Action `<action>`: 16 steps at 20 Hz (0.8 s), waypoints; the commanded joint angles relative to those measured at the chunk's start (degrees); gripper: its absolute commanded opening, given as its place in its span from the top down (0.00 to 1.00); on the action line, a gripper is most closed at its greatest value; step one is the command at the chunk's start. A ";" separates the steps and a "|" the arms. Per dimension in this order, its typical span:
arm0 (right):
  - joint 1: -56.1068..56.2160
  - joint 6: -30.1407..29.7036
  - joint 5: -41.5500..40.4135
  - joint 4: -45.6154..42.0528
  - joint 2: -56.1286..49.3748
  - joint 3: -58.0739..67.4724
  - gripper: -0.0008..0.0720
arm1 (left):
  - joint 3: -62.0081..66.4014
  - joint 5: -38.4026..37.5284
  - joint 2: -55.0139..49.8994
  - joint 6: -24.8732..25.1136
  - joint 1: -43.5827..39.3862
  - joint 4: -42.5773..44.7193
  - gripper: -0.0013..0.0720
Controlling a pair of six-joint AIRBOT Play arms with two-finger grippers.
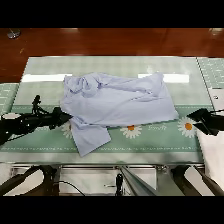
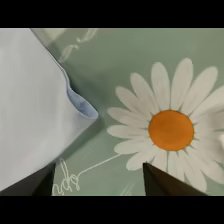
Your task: Fold the shirts.
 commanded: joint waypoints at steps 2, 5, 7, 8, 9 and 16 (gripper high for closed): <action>5.31 0.46 1.53 -0.15 -10.16 3.30 0.13 | 0.22 -0.17 -0.04 0.39 -0.15 -0.57 0.95; 9.62 0.81 0.28 0.20 -16.74 7.69 0.13 | 0.22 -0.11 -0.04 0.42 -0.20 -0.57 0.95; 12.00 0.79 -0.31 2.62 -20.83 10.29 0.13 | 0.22 -0.11 -0.04 0.39 -0.20 -0.57 0.95; 12.96 0.76 -0.74 3.87 -22.21 11.37 0.13 | 0.22 -0.11 -0.04 0.39 -0.20 -0.57 0.95; 13.97 0.76 -1.14 4.87 -23.39 12.33 0.13 | 0.22 -0.11 -0.04 0.39 -0.20 -0.57 0.95; 19.10 -0.07 1.46 5.73 -25.90 18.01 0.96 | 0.79 -0.94 0.11 0.42 -0.28 -0.61 0.95</action>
